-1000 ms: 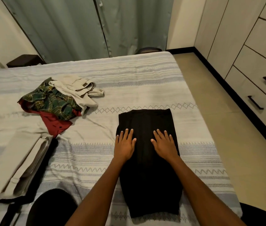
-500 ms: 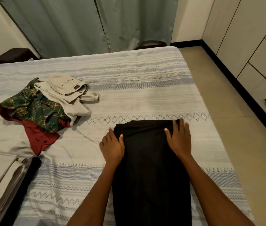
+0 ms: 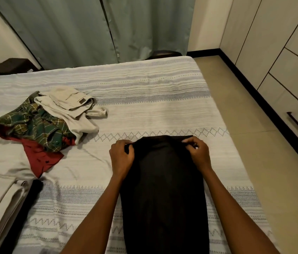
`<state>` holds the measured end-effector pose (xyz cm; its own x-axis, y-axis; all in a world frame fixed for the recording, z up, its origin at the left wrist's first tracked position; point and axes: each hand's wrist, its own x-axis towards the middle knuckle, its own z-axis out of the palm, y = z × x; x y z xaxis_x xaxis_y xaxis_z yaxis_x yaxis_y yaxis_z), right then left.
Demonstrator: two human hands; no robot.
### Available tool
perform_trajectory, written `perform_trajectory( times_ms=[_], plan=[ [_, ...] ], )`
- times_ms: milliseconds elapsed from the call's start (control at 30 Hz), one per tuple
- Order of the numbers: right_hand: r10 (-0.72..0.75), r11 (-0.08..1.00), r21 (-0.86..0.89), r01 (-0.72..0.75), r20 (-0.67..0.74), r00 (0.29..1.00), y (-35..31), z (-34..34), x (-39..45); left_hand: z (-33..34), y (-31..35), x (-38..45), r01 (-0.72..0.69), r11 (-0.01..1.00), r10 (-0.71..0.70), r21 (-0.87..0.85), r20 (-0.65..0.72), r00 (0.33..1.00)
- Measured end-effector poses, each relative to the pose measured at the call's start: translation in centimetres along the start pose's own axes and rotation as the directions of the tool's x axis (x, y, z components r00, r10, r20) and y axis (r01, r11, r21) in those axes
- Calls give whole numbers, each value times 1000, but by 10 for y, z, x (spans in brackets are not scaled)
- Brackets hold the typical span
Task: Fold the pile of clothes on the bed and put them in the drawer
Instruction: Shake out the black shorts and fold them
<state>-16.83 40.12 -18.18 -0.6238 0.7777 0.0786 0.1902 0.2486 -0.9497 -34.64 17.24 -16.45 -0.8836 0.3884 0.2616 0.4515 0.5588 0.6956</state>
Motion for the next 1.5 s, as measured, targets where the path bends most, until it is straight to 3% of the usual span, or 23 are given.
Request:
perform_trajectory(
  times_ms=[100,167,200,267,367,400,500,667,800,867,933,1000,1067,1167,1300,1500],
  plan=[
    [58,943,290,-162,334,941,-14,-11,-22,-17,5,-31,71,927,0,-368,190,982],
    [102,951,215,-224,464,880,-14,-16,-30,-22,1,-43,80,924,74,-374,378,923],
    [118,964,159,-212,459,881,-13,-15,-33,-22,-2,-47,105,927,72,-360,446,892],
    [191,979,13,-204,292,937,-8,-9,-27,-20,-1,-50,219,907,-39,-359,448,893],
    [244,893,-377,-246,-54,968,-3,-6,-6,-11,-3,-30,235,953,-201,-194,178,963],
    [286,844,-454,-287,-73,955,-2,-6,2,-8,-6,-19,237,970,-227,-60,139,964],
    [413,731,-594,-335,-5,911,-1,-3,26,6,-16,12,328,902,-402,282,270,875],
    [505,700,-578,-419,-13,863,8,8,57,19,-31,59,403,846,-520,349,371,770],
    [333,798,-489,-353,-131,934,-2,18,50,18,-24,64,338,932,-360,130,230,904],
    [187,820,-525,-230,-135,973,-2,17,45,16,-22,60,257,956,-276,143,138,951],
    [52,792,-602,-104,-103,993,7,16,44,18,-28,58,184,943,-231,277,149,961],
    [-24,738,-674,-36,-80,997,17,16,44,20,-35,58,202,912,-275,357,166,947],
    [-32,731,-680,-57,-118,993,21,17,45,20,-39,57,280,909,-330,309,124,936],
    [72,805,-569,-170,-191,979,22,11,42,13,-35,51,325,917,-343,230,44,938],
    [82,903,-409,-135,-144,986,35,-9,20,-7,-32,22,35,984,-62,176,147,987],
    [19,966,-259,-5,54,998,30,-37,-40,-36,-42,-63,-375,922,330,93,318,889]
  ],
)
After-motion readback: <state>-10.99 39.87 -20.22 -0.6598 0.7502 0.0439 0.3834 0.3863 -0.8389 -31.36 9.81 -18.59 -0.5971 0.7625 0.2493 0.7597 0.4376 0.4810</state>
